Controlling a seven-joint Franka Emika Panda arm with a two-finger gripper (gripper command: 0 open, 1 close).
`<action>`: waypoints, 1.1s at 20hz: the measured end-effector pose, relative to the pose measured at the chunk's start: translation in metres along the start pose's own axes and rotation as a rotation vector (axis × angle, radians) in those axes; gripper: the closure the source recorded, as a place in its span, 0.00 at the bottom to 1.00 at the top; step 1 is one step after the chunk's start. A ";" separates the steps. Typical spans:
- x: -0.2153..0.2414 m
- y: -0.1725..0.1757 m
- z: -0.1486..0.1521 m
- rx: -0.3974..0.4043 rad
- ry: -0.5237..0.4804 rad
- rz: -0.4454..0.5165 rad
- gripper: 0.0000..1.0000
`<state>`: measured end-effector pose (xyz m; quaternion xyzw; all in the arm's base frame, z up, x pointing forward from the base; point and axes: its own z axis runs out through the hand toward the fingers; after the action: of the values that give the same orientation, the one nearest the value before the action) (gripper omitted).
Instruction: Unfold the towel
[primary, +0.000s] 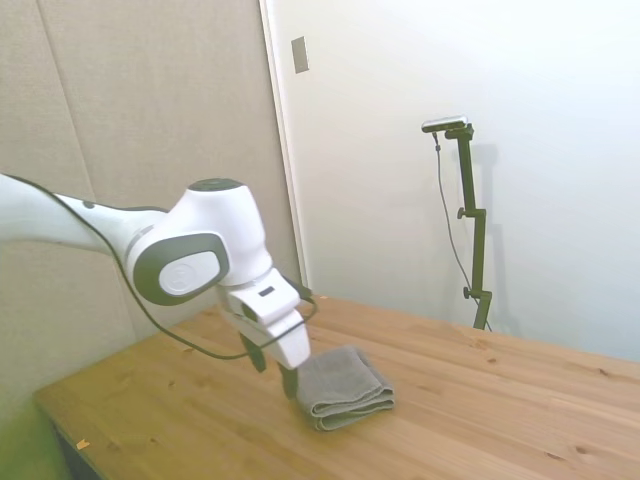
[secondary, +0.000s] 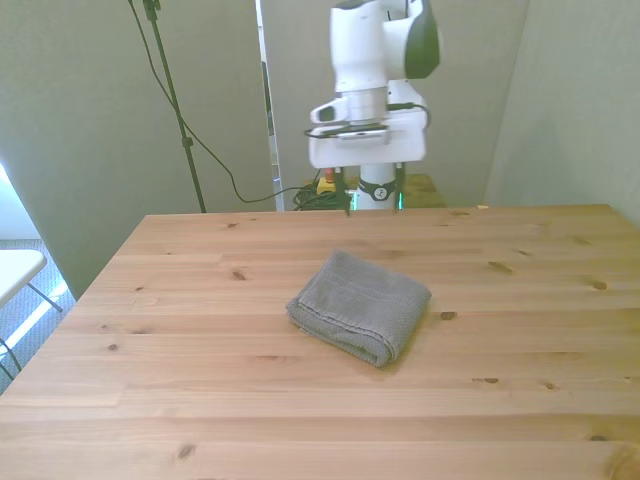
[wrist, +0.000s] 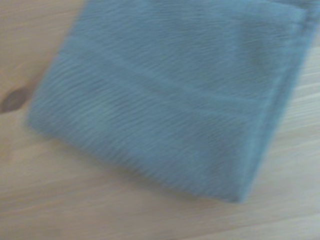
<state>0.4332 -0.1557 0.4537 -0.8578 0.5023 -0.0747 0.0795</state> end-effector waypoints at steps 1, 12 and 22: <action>0.022 0.013 0.002 0.008 -0.007 0.032 0.00; 0.076 0.016 0.078 0.203 -0.153 0.062 1.00; 0.079 -0.004 0.090 0.207 -0.168 0.023 1.00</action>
<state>0.4939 -0.2171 0.3704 -0.8425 0.4932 -0.0528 0.2101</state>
